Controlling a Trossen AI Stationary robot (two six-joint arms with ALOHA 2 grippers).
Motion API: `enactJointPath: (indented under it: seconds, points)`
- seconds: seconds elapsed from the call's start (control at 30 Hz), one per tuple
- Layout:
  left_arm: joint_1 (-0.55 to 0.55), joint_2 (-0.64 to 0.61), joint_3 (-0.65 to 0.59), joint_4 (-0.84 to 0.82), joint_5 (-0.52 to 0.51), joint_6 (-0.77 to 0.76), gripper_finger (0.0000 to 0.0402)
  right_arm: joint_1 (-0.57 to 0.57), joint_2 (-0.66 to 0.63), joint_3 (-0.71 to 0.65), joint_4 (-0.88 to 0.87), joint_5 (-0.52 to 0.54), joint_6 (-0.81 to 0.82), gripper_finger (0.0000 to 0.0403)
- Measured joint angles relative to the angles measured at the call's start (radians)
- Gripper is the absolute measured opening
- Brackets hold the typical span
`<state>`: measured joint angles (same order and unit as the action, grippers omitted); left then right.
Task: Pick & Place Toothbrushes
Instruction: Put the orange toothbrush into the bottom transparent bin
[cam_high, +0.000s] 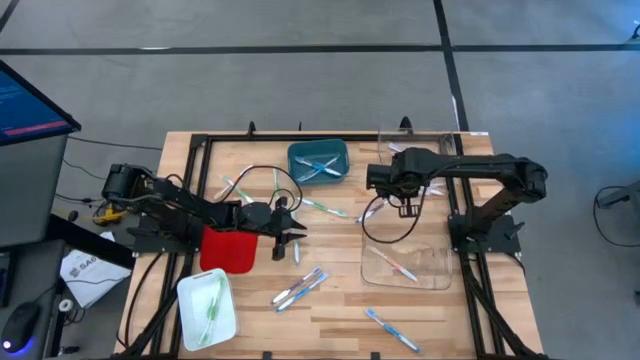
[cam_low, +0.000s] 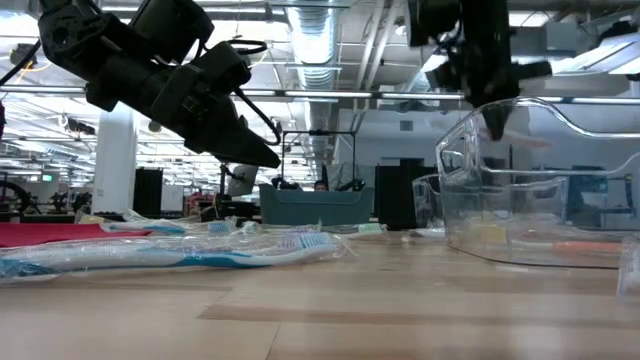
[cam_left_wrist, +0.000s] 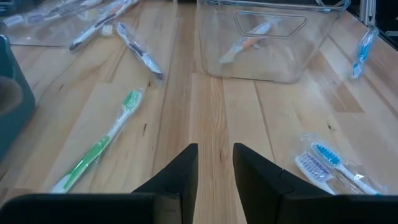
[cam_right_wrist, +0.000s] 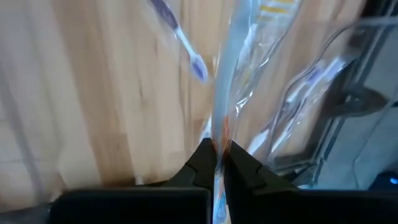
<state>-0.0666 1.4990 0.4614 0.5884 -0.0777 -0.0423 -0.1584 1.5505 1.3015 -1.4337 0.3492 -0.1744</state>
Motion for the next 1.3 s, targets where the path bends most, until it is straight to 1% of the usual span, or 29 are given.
enactJointPath:
  seconds: [0.17,0.3,0.4,0.57,0.7,0.93,1.03,1.13,1.3]
  points:
    - [0.0,0.0,0.0,0.002,0.0,-0.015,0.0094,0.116,0.0,0.102,-0.054,0.001,0.087,0.0006]
    - [0.0,0.0,0.0,0.005,0.0,-0.021,0.0094,0.211,0.0,0.151,-0.061,0.001,0.186,0.0006]
    - [-0.001,0.0,0.0,0.005,0.001,-0.026,0.0094,0.278,0.0,0.17,-0.084,0.001,0.286,0.0006]
    - [-0.012,0.0,0.0,0.006,0.003,-0.026,0.0094,0.38,0.0,0.172,-0.115,-0.013,0.503,0.0006]
    - [-0.012,0.0,0.0,0.013,0.003,-0.024,0.0094,0.451,0.0,0.172,-0.115,-0.056,0.618,0.0006]
    - [-0.012,0.0,0.0,0.021,0.002,-0.022,0.0094,0.543,0.008,0.173,-0.102,-0.101,0.755,0.0006]
    - [-0.012,0.0,0.0,0.022,0.002,-0.022,0.0094,0.572,0.008,0.173,-0.053,-0.116,0.8,0.0006]
    - [-0.016,0.0,0.0,0.024,0.001,-0.025,0.0094,0.597,0.008,0.173,-0.014,-0.117,0.834,0.0006]
    - [-0.053,0.0,0.0,0.024,-0.001,-0.042,0.0094,0.62,0.008,0.173,-0.006,-0.116,0.871,0.0006]
